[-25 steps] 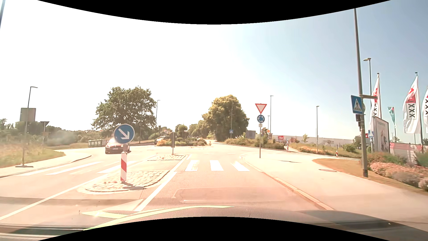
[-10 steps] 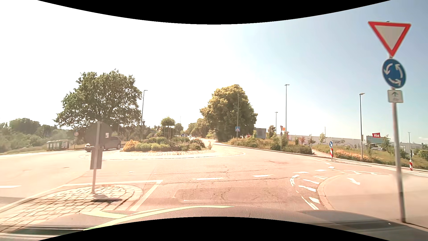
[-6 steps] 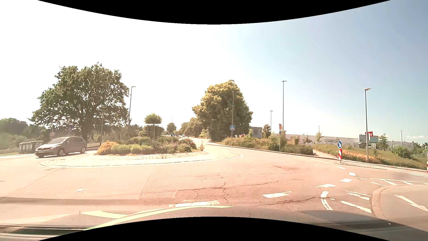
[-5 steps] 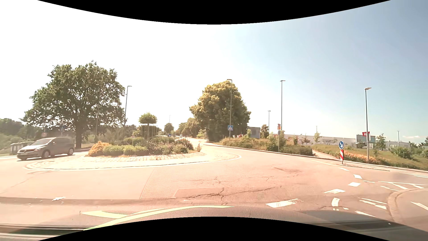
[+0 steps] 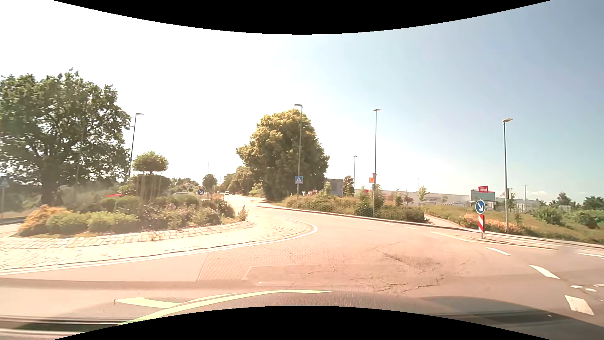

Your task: Follow the waypoints while adhering to traffic rules and regulations

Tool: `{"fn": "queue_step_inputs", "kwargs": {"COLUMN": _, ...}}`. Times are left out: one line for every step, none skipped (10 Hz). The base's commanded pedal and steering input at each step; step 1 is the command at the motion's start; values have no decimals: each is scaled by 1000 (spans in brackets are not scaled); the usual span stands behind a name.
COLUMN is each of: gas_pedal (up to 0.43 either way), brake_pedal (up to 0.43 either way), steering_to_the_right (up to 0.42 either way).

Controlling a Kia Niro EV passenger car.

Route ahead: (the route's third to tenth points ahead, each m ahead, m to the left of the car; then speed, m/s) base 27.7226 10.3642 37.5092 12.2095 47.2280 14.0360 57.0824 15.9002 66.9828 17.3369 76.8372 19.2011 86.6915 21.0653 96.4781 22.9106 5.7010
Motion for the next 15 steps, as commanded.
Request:
{"fn": "queue_step_inputs", "kwargs": {"gas_pedal": 8, "brake_pedal": 0, "steering_to_the_right": 187}}
{"fn": "queue_step_inputs", "kwargs": {"gas_pedal": 20, "brake_pedal": 0, "steering_to_the_right": 188}}
{"fn": "queue_step_inputs", "kwargs": {"gas_pedal": 79, "brake_pedal": 0, "steering_to_the_right": 188}}
{"fn": "queue_step_inputs", "kwargs": {"gas_pedal": 79, "brake_pedal": 0, "steering_to_the_right": 188}}
{"fn": "queue_step_inputs", "kwargs": {"gas_pedal": 79, "brake_pedal": 0, "steering_to_the_right": 187}}
{"fn": "queue_step_inputs", "kwargs": {"gas_pedal": 79, "brake_pedal": 0, "steering_to_the_right": 182}}
{"fn": "queue_step_inputs", "kwargs": {"gas_pedal": 79, "brake_pedal": 0, "steering_to_the_right": 171}}
{"fn": "queue_step_inputs", "kwargs": {"gas_pedal": 79, "brake_pedal": 0, "steering_to_the_right": 150}}
{"fn": "queue_step_inputs", "kwargs": {"gas_pedal": 79, "brake_pedal": 0, "steering_to_the_right": 116}}
{"fn": "queue_step_inputs", "kwargs": {"gas_pedal": 79, "brake_pedal": 0, "steering_to_the_right": 78}}
{"fn": "queue_step_inputs", "kwargs": {"gas_pedal": 79, "brake_pedal": 0, "steering_to_the_right": 33}}
{"fn": "queue_step_inputs", "kwargs": {"gas_pedal": 79, "brake_pedal": 0, "steering_to_the_right": -15}}
{"fn": "queue_step_inputs", "kwargs": {"gas_pedal": 79, "brake_pedal": 0, "steering_to_the_right": -51}}
{"fn": "queue_step_inputs", "kwargs": {"gas_pedal": 79, "brake_pedal": 0, "steering_to_the_right": -88}}
{"fn": "queue_step_inputs", "kwargs": {"gas_pedal": 79, "brake_pedal": 0, "steering_to_the_right": -122}}
